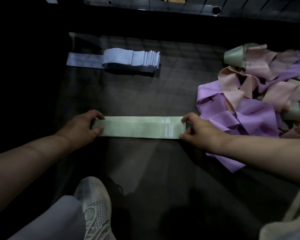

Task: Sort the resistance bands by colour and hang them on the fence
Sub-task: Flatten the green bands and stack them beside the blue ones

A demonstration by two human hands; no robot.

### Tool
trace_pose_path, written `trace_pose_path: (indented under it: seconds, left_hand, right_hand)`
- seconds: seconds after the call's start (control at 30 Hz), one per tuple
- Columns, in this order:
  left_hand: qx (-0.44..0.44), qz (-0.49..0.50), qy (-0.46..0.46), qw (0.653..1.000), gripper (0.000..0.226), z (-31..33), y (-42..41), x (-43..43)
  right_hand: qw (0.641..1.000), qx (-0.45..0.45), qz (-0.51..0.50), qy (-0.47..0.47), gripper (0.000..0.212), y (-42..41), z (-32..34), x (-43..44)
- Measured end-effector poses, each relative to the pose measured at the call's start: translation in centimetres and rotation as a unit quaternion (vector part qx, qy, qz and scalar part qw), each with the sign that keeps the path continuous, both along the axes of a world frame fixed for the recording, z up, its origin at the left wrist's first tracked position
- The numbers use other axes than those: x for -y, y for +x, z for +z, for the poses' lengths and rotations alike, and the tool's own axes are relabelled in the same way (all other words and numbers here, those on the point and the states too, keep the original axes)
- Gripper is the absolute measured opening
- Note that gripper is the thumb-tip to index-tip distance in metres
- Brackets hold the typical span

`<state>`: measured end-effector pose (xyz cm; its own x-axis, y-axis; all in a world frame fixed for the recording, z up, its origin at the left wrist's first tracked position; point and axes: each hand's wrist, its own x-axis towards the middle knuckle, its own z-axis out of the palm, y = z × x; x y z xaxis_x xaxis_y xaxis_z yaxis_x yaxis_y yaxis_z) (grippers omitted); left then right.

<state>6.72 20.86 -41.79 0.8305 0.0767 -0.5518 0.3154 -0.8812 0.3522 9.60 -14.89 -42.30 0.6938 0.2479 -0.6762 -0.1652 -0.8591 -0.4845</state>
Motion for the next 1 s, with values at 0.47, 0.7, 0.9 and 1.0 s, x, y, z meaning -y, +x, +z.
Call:
trace_pose_path:
  seconds: [0.47, 0.7, 0.9, 1.0]
  left_hand:
    - [0.079, -0.296, 0.184, 0.934, 0.094, -0.6, 0.2, 0.2]
    - [0.110, -0.316, 0.126, 0.934, 0.060, -0.9, 0.2, 0.1]
    - [0.018, -0.140, 0.109, 0.984, 0.084, -1.3, -0.5, 0.2]
    - [-0.026, 0.159, 0.046, 0.986, 0.062, -1.9, -0.4, 0.9]
  right_hand:
    - [0.898, 0.215, 0.364, -0.125, 0.069, 2.3, -0.3, -2.4]
    - [0.908, 0.205, 0.351, -0.098, 0.039, 1.7, -0.4, -2.3]
    - [0.968, 0.132, 0.192, -0.090, 0.065, 1.3, -1.0, -1.0]
    - [0.992, 0.067, -0.030, -0.102, 0.043, 0.8, -1.2, -0.9]
